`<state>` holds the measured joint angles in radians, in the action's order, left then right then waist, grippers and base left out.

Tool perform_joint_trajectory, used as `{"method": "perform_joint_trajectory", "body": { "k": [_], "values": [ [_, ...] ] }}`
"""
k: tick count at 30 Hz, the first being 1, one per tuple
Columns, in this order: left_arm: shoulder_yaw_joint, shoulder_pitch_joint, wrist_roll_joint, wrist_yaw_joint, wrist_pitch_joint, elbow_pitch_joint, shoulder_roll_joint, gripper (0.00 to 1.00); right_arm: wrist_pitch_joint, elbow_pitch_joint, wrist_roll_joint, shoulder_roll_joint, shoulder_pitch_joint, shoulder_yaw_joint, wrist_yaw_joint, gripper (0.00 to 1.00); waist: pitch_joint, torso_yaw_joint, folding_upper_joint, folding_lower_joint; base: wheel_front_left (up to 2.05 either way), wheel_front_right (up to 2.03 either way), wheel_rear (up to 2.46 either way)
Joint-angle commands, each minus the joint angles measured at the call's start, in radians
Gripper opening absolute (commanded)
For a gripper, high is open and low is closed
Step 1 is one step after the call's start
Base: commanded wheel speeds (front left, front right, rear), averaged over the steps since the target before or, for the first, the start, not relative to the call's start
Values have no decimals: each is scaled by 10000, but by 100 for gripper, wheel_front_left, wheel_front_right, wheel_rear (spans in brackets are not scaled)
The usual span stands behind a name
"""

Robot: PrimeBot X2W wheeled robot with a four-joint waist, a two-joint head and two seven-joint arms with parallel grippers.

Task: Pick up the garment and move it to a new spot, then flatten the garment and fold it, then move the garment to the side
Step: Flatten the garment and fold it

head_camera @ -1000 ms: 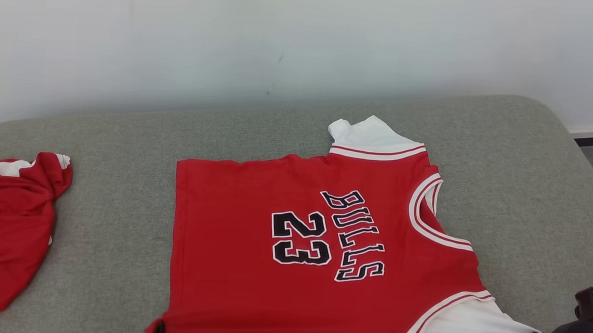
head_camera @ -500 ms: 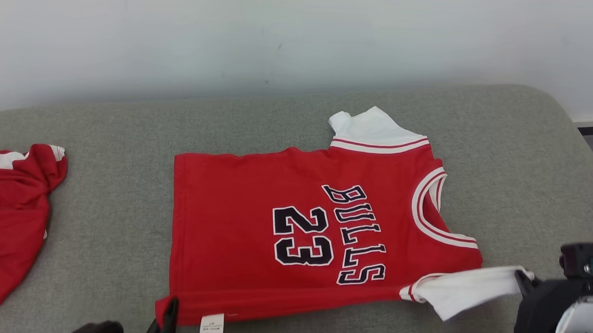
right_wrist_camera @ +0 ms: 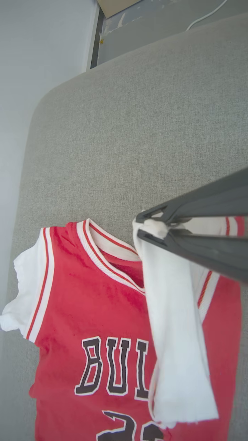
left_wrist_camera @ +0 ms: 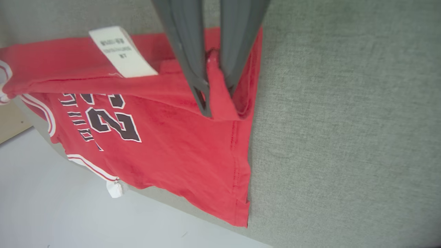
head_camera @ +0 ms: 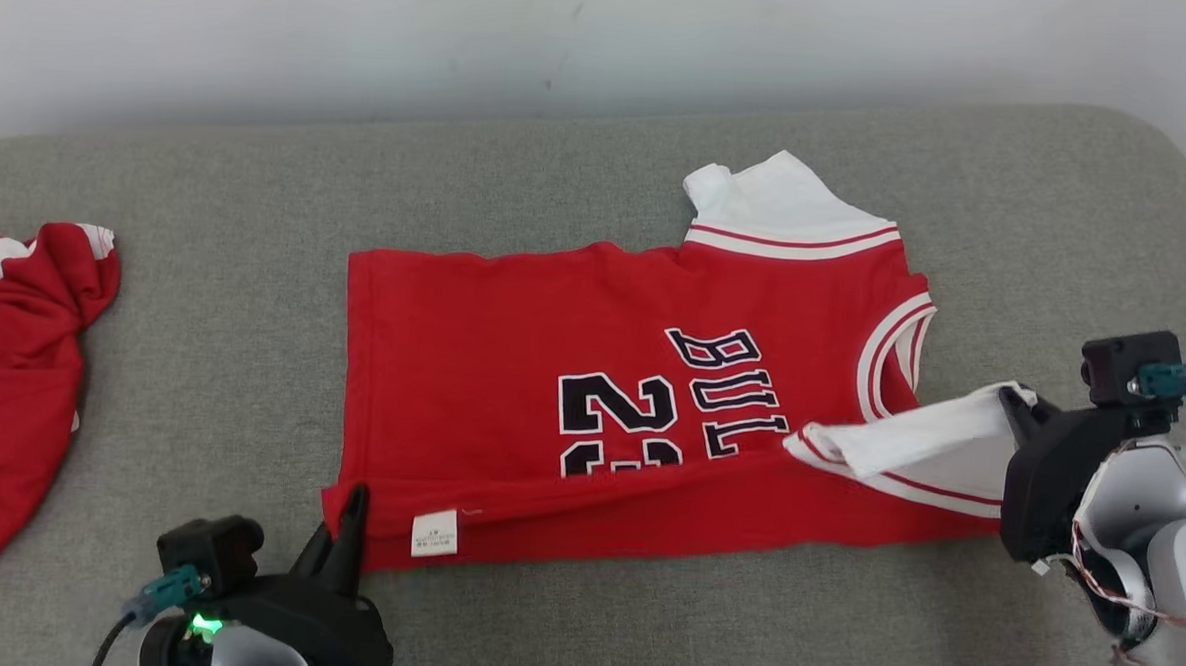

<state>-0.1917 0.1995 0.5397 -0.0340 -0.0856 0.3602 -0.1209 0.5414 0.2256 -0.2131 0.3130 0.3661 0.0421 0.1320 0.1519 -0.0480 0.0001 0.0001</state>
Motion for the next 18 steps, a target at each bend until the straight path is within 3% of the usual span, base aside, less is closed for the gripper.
{"method": "perform_joint_trajectory", "body": {
  "k": [1,9,10,11,12,18],
  "values": [
    [22,213,-54,30,-75,86,9,0,-106,135,-85,98,172,44,-27,0,280,115,-1,-1,0,0,0],
    [12,1117,33,8,-302,831,111,0,-939,1345,-157,274,1288,514,-27,0,672,242,-1,-1,0,0,0],
    [12,1241,71,-5,-336,992,140,24,-1174,1559,-223,248,1475,603,-27,39,717,256,-1,-1,0,0,0],
    [28,1301,74,36,-396,1057,151,70,-1302,1672,-255,201,1546,600,-27,100,735,262,-1,-1,0,0,0],
    [35,1357,86,49,-428,1117,166,100,-1443,1752,-321,143,1618,661,-27,100,748,271,-1,-1,0,0,0],
    [-23,1451,-162,108,-1014,1350,133,100,-1693,2208,-706,99,1778,855,-27,100,641,287,-1,-1,0,0,0]
  ]
}}
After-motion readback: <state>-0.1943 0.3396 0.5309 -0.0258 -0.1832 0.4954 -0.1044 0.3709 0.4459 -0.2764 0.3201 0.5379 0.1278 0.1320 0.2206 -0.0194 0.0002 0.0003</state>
